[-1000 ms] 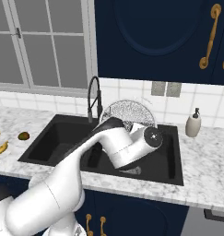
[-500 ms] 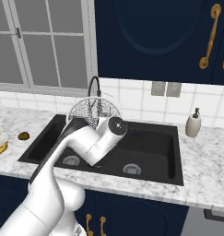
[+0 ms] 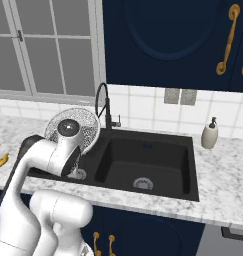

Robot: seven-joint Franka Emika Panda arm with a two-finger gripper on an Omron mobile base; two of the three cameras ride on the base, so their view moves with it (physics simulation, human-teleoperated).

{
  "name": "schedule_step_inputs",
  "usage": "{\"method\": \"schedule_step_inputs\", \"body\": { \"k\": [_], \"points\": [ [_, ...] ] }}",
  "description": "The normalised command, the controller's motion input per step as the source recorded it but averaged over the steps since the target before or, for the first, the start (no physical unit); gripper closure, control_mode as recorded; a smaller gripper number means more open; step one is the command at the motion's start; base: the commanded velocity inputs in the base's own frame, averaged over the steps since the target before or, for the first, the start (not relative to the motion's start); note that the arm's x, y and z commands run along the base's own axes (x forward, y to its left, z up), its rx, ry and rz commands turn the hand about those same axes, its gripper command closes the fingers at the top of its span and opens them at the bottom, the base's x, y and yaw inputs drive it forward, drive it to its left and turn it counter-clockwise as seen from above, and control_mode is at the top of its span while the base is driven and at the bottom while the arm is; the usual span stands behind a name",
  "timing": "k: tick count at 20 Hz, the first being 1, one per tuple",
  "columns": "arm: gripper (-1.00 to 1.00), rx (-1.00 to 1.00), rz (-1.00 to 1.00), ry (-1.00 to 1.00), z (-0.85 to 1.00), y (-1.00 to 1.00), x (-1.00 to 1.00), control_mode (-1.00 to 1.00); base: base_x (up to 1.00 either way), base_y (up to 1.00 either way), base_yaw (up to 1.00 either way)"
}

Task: Put the colander in the sink, put the banana, mango, banana in the colander, and turn on the sink faucet and pour water over the colander.

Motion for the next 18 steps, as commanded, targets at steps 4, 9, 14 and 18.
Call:
{"method": "schedule_step_inputs", "body": {
  "k": [4, 9, 14, 18],
  "points": [
    [1.00, -0.05, 0.00, 0.08, 0.02, 0.97, 0.18, -1.00, 0.00, 0.00, 0.00],
    [1.00, 0.00, 0.00, 0.09, 0.00, 0.49, 0.45, -1.00, 0.00, 0.00, 0.00],
    [1.00, -0.03, 0.00, 0.12, -0.04, 0.26, 0.41, -1.00, 0.00, 0.00, 0.00],
    [1.00, -0.06, 0.00, 0.38, -0.01, 0.19, 0.36, -1.00, 0.00, 0.00, 0.00]
  ]
}}
